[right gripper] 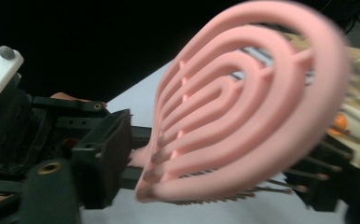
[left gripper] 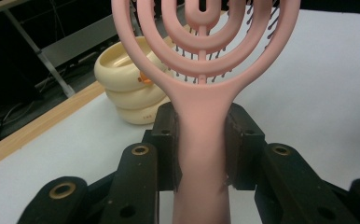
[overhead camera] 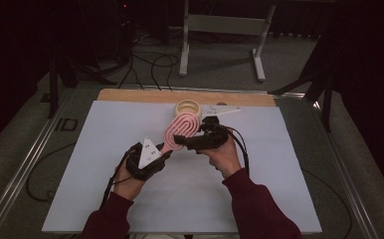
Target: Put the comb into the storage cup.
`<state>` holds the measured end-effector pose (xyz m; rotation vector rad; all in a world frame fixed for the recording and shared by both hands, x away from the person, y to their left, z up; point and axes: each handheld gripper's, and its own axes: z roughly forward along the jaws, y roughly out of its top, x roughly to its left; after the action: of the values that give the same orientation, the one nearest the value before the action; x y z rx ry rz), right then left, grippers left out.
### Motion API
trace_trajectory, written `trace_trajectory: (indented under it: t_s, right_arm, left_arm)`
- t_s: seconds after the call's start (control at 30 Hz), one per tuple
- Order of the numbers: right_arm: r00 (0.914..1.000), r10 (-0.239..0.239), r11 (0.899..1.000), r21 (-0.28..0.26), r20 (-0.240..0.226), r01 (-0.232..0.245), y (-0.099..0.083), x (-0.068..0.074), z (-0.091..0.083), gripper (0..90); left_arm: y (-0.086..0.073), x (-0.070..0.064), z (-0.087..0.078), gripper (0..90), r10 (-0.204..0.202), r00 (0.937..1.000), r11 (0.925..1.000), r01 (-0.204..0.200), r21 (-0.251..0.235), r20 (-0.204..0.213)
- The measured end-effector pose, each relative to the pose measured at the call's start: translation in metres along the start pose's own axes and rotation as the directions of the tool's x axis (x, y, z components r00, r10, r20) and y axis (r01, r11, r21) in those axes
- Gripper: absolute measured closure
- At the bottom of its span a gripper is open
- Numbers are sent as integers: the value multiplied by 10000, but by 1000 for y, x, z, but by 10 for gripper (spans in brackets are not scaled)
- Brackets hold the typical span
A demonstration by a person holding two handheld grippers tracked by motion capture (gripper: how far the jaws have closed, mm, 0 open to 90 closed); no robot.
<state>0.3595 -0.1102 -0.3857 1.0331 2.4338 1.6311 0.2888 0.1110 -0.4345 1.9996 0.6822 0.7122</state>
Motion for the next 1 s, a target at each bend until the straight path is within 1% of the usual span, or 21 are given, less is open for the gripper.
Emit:
trace_trajectory:
  t_s: [0.03, 0.1, 0.13, 0.2, 0.3, 0.43, 0.63, 0.7, 0.73, 0.77, 0.87, 0.9, 1.0]
  right_arm:
    - [10000, -31, 10000, 35, -15, 31, 0, 1, 1, 281]
    - [9999, -26, 9999, 127, -104, 27, -1, 3, 4, 351]
    - [9999, 23, 9999, 102, -154, -21, -1, 3, 5, 372]
    - [9997, 121, 9999, 61, -213, -120, -2, 4, 6, 448]
    - [9995, 177, 9998, 29, -245, -176, -2, 6, 7, 480]
    - [9997, 56, 9999, 117, -223, -53, -2, 9, 8, 506]
    - [9991, 269, 9996, 5, -328, -269, -2, 12, 9, 556]
    - [9991, 305, 9995, -93, -308, -308, -2, 13, 9, 592]
    - [9983, 352, 9992, -182, -456, -361, -2, 12, 9, 609]
    - [9973, 440, 9987, -214, -588, -453, -2, 12, 9, 614]
    - [9973, 379, 9991, -143, -636, -389, -2, 15, 10, 626]
    - [9978, 308, 9995, -93, -583, -314, -2, 16, 10, 629]
    - [9976, 224, 9996, -129, -652, -233, -2, 17, 10, 632]
  left_arm:
    - [0, 0, 0, 696, -17, 10000, 10000, 17, -32, 16]
    - [1, -1, -1, 696, 12, 10000, 10000, -12, -88, 11]
    - [1, -1, -1, 696, -8, 10000, 9999, 8, -127, 30]
    - [2, -1, -2, 696, -15, 10000, 9997, 16, -229, 56]
    - [2, -2, -2, 696, 22, 10000, 9996, -21, -274, 44]
    - [3, -3, -3, 696, -20, 10000, 9993, 21, -386, 20]
    - [3, -4, -3, 695, 28, 10000, 9992, -28, -410, -2]
    - [2, -4, -2, 695, 84, 10000, 9992, -83, -401, 20]
    - [2, -5, -1, 696, 116, 9999, 9992, -116, -383, -8]
    - [2, -5, 0, 696, 65, 10000, 9993, -65, -371, -14]
    - [0, -4, 0, 696, 78, 10000, 9996, -78, -281, 4]
    - [0, -4, 0, 695, 83, 10000, 9996, -83, -283, -2]
    - [0, -3, 0, 695, 113, 9999, 9993, -115, -345, -71]
